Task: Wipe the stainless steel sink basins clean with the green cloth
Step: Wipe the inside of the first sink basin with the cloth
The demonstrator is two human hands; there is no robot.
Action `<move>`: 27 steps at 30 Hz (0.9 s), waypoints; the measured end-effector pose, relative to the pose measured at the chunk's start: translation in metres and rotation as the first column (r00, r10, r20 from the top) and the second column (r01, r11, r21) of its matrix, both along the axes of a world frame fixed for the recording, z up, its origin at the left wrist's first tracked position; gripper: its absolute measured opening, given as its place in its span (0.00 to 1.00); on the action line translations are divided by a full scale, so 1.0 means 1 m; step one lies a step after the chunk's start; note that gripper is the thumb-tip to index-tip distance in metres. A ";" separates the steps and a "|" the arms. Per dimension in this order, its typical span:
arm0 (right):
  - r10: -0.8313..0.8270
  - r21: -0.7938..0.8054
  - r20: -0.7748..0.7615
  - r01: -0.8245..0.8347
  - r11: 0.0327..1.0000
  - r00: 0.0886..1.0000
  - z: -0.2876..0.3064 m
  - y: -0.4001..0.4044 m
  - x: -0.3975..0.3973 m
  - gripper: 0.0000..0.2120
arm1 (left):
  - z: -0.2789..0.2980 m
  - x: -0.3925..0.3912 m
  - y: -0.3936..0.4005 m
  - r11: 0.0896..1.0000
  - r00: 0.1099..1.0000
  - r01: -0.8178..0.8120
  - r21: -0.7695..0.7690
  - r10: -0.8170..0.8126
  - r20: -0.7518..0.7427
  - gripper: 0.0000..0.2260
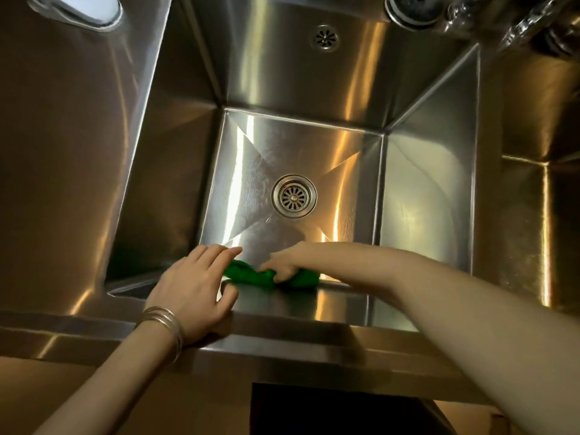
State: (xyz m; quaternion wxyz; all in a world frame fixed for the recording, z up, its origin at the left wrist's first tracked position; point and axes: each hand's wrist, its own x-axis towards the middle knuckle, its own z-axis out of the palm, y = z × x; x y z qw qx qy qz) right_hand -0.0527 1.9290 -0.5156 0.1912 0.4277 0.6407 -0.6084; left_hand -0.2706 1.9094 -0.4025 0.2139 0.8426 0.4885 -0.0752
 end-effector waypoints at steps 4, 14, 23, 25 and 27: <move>0.320 -0.213 0.191 -0.279 0.936 0.928 -0.003 -0.017 0.056 0.29 | 0.002 0.000 0.000 0.999 1.000 0.007 -0.040 -0.008 -0.015 0.23; 0.399 0.105 0.128 -0.412 0.905 0.908 0.133 -0.025 0.060 0.27 | 0.011 0.002 0.002 0.997 0.999 0.019 -0.073 -0.023 -0.043 0.20; 0.066 0.296 0.378 -0.188 0.936 0.924 0.089 -0.019 0.077 0.26 | 0.008 0.000 -0.002 0.996 0.998 0.047 -0.073 -0.050 -0.037 0.19; -0.040 0.398 0.434 -0.152 0.905 0.900 0.076 -0.002 0.087 0.28 | 0.004 -0.001 -0.001 0.991 0.997 0.051 -0.120 -0.059 -0.059 0.21; -0.070 0.454 0.485 -0.182 0.872 0.872 0.062 0.011 0.093 0.31 | 0.003 0.001 0.000 0.984 0.998 0.030 -0.177 -0.040 -0.052 0.26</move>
